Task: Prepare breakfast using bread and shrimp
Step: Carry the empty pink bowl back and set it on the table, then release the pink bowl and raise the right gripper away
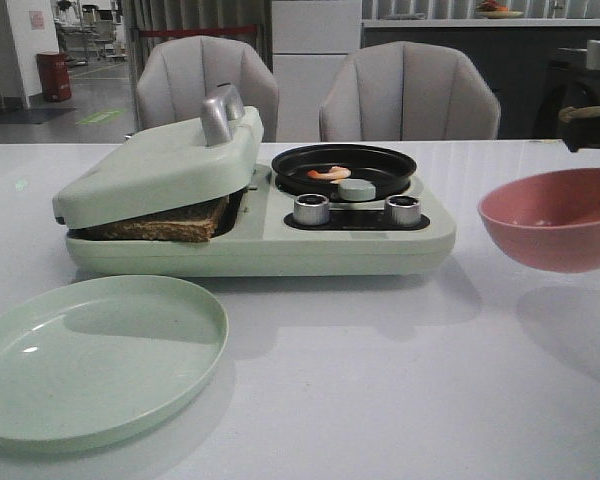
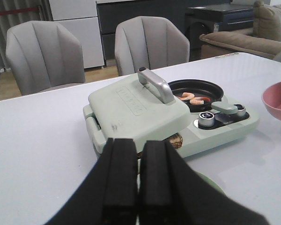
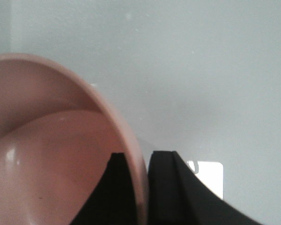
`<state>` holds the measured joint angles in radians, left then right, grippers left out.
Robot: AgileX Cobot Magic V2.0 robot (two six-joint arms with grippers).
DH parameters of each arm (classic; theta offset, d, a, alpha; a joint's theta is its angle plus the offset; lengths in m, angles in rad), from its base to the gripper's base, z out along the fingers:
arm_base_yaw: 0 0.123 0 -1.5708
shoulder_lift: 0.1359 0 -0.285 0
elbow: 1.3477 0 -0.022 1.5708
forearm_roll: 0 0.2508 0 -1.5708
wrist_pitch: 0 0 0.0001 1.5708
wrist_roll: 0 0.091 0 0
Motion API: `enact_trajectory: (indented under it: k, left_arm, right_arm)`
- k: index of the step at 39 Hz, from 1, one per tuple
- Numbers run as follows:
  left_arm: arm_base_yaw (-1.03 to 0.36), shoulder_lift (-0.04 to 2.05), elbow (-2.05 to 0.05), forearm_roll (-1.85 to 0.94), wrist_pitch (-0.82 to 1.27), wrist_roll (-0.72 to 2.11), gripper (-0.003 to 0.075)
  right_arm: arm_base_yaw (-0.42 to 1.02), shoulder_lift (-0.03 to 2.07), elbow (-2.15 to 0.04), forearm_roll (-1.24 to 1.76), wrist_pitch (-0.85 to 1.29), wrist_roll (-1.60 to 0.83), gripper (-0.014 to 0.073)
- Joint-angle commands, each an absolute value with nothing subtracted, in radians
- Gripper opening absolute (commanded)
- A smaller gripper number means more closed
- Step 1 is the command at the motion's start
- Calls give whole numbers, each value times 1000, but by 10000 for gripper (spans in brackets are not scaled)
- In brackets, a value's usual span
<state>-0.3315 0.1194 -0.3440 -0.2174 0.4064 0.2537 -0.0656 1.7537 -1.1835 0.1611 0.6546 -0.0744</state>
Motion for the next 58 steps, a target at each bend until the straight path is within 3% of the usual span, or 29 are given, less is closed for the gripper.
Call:
enact_trajectory:
  k: [1,10,17,21,39,58]
  left_arm:
    - [-340,129,-372,-233,332,244,113]
    - [-340,129,-372,-233,332,244,113]
    - [-340,129,-372,-233,332,244,113]
    - [-340,129,-372,-233,332,244,113]
    - [-340,129,-372,-233,332,244,113]
    - [-340,129,-372,-233,317,244,113]
  right_arm:
    - [-77,1720,-1196,191,607,-76,143]
    - [-68,1750,-1196,206,557,-114,188]
    - [-68,1749,-1197,206,537,-133,441]
    - [-67,1725,-1197,206,541,-164,512]
    - [90,1296,-1169,206,461,-263,512]
    - [223,829,-735,268,77,-263,512]
